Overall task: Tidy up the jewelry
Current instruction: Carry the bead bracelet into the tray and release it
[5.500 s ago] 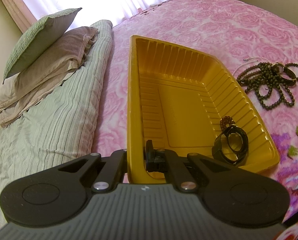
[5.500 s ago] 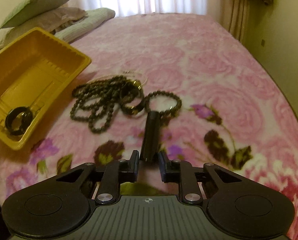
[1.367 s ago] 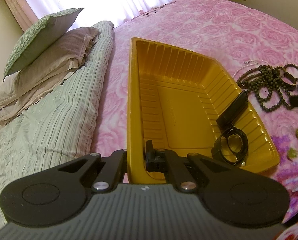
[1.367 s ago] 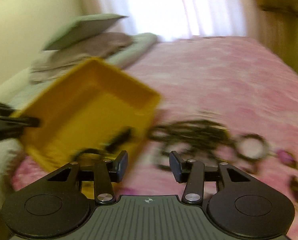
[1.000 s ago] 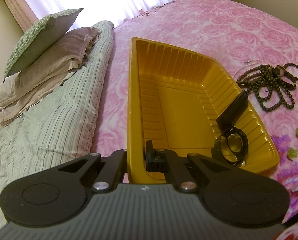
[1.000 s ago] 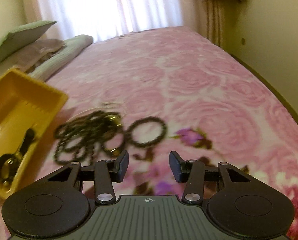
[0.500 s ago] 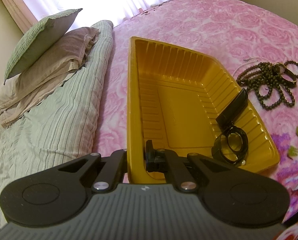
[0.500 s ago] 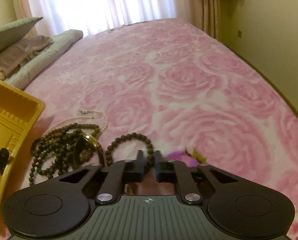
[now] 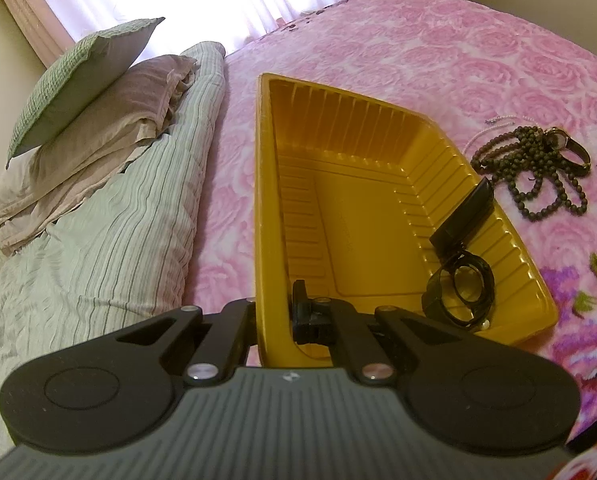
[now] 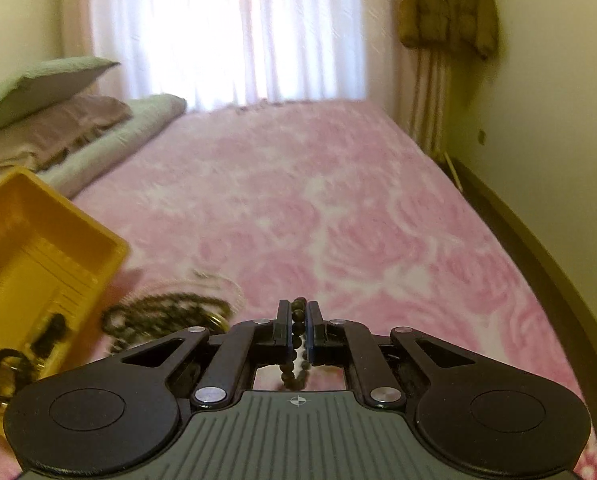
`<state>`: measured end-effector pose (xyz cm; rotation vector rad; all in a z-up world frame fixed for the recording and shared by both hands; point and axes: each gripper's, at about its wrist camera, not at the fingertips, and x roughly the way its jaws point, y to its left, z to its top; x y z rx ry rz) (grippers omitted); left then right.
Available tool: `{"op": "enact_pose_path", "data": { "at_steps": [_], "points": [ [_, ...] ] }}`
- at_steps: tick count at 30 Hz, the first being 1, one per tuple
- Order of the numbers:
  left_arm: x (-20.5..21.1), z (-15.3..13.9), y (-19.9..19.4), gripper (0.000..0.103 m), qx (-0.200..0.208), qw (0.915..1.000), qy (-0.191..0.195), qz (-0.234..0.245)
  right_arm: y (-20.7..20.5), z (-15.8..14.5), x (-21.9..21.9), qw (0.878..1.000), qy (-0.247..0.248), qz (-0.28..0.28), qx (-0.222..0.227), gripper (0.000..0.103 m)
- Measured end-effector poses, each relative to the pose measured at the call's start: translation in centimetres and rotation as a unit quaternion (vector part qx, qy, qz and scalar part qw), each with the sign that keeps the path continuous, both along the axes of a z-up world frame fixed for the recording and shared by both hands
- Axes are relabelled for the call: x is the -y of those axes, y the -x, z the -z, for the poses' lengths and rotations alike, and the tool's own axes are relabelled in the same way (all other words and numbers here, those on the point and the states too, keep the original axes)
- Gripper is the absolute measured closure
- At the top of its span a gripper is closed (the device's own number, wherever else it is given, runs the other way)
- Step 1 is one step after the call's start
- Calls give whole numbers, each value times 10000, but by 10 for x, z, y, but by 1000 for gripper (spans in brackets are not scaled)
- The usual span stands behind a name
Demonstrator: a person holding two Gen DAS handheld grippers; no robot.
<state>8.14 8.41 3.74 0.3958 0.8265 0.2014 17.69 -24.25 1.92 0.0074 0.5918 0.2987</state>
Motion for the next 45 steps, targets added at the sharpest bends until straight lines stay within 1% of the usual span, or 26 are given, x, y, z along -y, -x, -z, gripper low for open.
{"op": "enact_pose_path", "data": {
  "at_steps": [4,7,10,12,16,21,25,28,31,33,34,35,36,37,38,42,45],
  "points": [
    [-1,0,0,101,10,10000,23,-1,8,-16,-29,9985,-209,-509,76,97],
    [-2,0,1,101,10,10000,37,0,12,-24,-58,9941,-414,-998,-13,97],
    [-2,0,0,101,14,10000,47,9,16,-27,-90,9876,-539,-1468,-115,97],
    [-2,0,0,101,15,10000,47,9,20,-29,-111,9834,-503,-1740,-96,97],
    [-3,0,0,101,24,10000,62,12,21,-30,-148,9714,-684,-2263,-231,97],
    [-4,0,0,101,43,10000,85,13,13,-17,-182,9628,-737,-2551,-493,97],
    [-4,1,0,101,45,9999,100,3,5,-7,-192,9592,-822,-2631,-630,97],
    [-4,1,0,101,50,9999,118,-3,0,-5,-185,9616,-955,-2486,-658,96],
    [-5,1,1,101,48,9999,131,-11,0,-6,-169,9651,-1018,-2328,-631,93],
    [-5,1,1,101,53,9999,137,-19,1,-5,-154,9698,-1006,-2140,-606,88],
    [-5,1,1,101,55,9999,135,-20,2,-3,-144,9724,-997,-2023,-602,83],
    [-5,1,1,101,58,9999,133,-19,3,0,-134,9752,-978,-1890,-606,76],
    [-5,1,1,101,58,9999,135,-20,4,3,-124,9779,-954,-1754,-613,72],
    [-5,1,1,101,58,9999,136,-20,5,7,-113,9810,-922,-1588,-621,64],
    [-5,1,1,101,55,9999,134,-19,8,10,-102,9840,-866,-1428,-622,60],
    [-5,1,1,101,58,9999,128,-23,19,24,-62,9945,-467,-801,-479,54],
    [-4,1,0,101,58,9999,129,-31,23,36,-33,9968,-382,-404,-571,52]
  ]
}}
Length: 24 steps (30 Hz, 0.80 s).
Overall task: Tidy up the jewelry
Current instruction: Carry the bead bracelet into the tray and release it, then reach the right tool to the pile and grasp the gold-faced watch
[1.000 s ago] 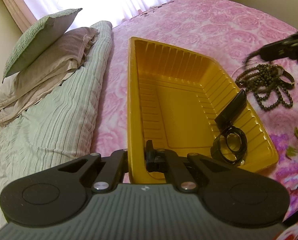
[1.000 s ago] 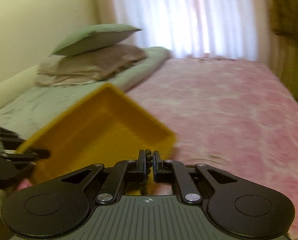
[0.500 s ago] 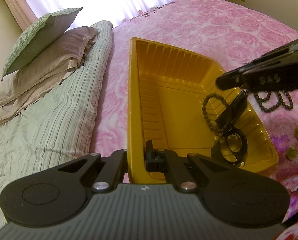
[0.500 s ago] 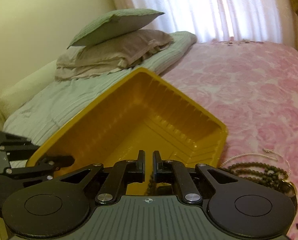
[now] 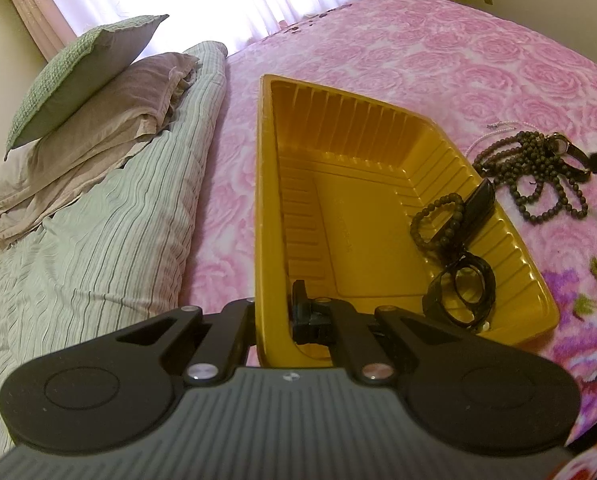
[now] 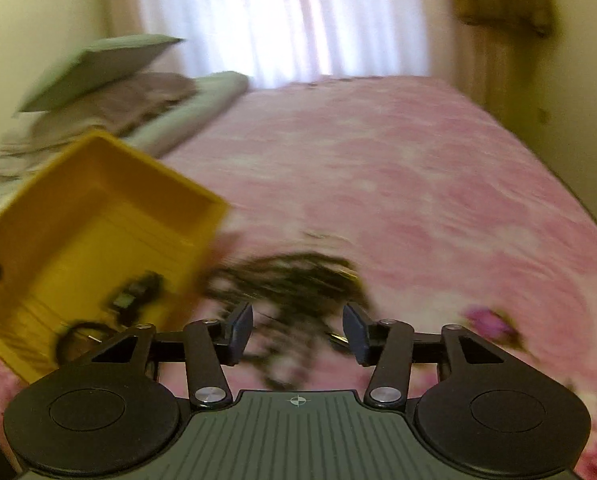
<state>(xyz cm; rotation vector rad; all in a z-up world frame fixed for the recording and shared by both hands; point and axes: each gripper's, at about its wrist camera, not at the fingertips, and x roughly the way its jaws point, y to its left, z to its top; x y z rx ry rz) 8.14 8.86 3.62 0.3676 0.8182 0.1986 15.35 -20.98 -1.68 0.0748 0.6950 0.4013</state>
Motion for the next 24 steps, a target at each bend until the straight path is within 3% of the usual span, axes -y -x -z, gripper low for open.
{"op": "enact_pose_path", "data": {
  "at_steps": [5,13,20,24],
  "points": [
    [0,0,1,101,-2,10000,-10,-2,0,12,31,9989,-84,415,-208,51],
    [3,0,0,101,-19,10000,-55,-10,-27,14,16,9996,192,224,-50,52],
    [3,0,0,101,-34,10000,-77,-12,-58,30,-4,9972,626,-146,-376,80],
    [3,0,-1,101,-45,9999,-88,-18,-62,34,-13,9960,765,-310,-353,83]
  ]
}}
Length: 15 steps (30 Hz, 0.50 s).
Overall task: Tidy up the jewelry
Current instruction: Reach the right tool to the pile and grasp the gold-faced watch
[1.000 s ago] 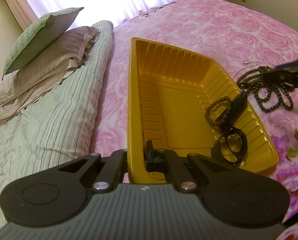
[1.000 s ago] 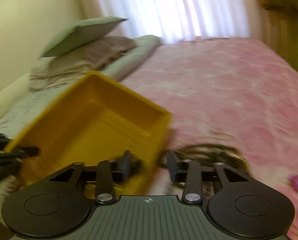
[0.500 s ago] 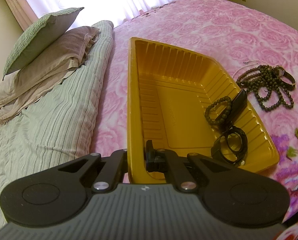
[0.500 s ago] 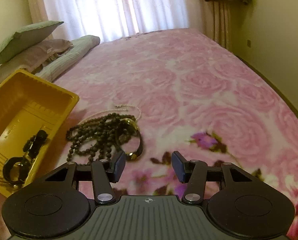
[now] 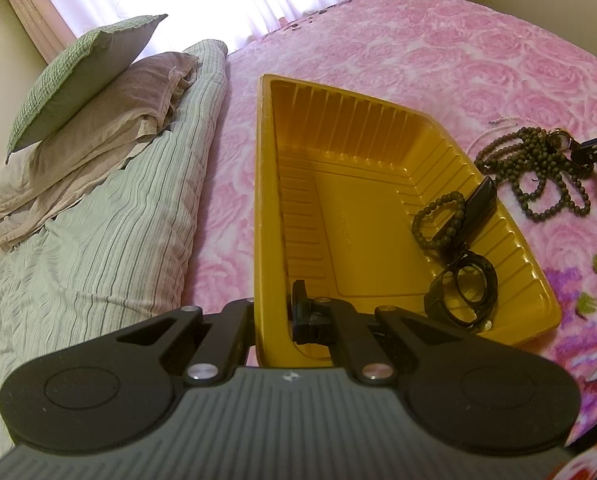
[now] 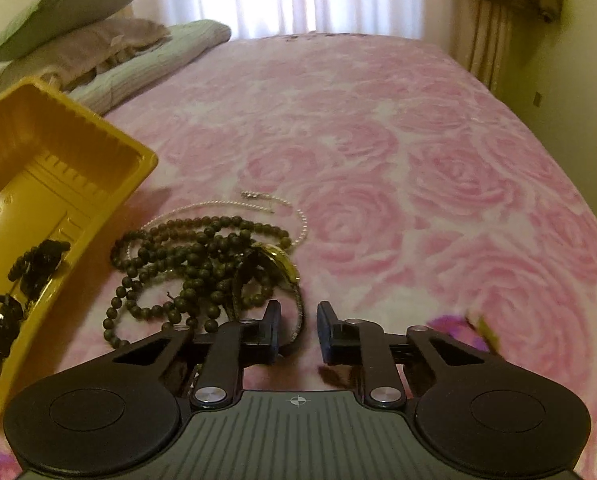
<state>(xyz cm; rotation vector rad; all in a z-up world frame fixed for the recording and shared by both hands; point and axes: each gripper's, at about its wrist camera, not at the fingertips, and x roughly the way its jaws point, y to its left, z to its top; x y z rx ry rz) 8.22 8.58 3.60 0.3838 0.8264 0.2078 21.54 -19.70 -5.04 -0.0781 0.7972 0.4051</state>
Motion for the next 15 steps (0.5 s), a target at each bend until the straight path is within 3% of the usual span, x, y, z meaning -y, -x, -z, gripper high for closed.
{"op": "enact_pose_path", "data": {
  "at_steps": [3,5,9,15],
  "points": [
    [1,0,0,101,-1,10000,-15,7,0,2,-5,9998,170,-82,45,87],
    [1,0,0,101,-3,10000,-16,7,2,1,-7,9995,303,-58,90,98],
    [1,0,-1,101,-1,10000,-16,7,9,-3,2,9998,145,115,45,98],
    [1,0,-1,101,1,10000,-14,7,21,-13,40,9934,-728,853,-241,98]
  ]
}}
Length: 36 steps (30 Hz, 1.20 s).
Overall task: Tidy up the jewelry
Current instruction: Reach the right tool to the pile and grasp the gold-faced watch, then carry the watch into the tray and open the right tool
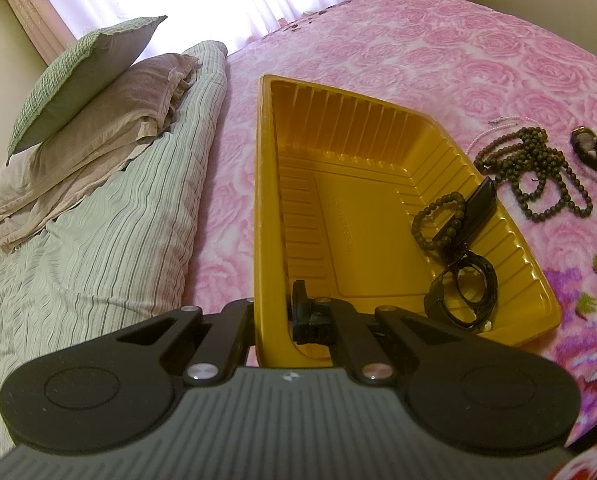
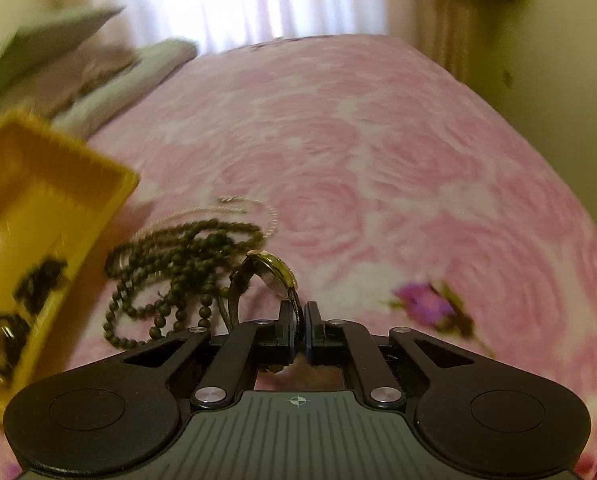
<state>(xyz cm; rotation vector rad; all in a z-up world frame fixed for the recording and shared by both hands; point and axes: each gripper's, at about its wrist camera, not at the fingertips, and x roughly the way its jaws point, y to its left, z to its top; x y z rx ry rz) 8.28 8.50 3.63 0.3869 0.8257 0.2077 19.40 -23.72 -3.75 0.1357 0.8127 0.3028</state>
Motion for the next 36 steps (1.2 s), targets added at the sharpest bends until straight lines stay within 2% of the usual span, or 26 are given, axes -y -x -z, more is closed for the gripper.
{"op": "enact_pose_path", "data": {
  "at_steps": [4,11,16,25,36],
  "points": [
    [0,0,0,101,1,10000,-1,0,6,-11,14,9993,-326,203,-42,98],
    [0,-2,1,101,25,10000,27,10,14,-36,-3,9986,-492,-106,171,98],
    [-2,-1,2,101,33,10000,58,6,20,-48,-37,9955,-731,-587,133,98],
    [-4,1,3,100,32,9999,122,-4,40,-47,-112,9806,-1002,-1680,-145,98],
    [-7,2,3,100,42,9998,193,-10,44,-50,-176,9615,-1272,-2408,-358,98]
  ]
}}
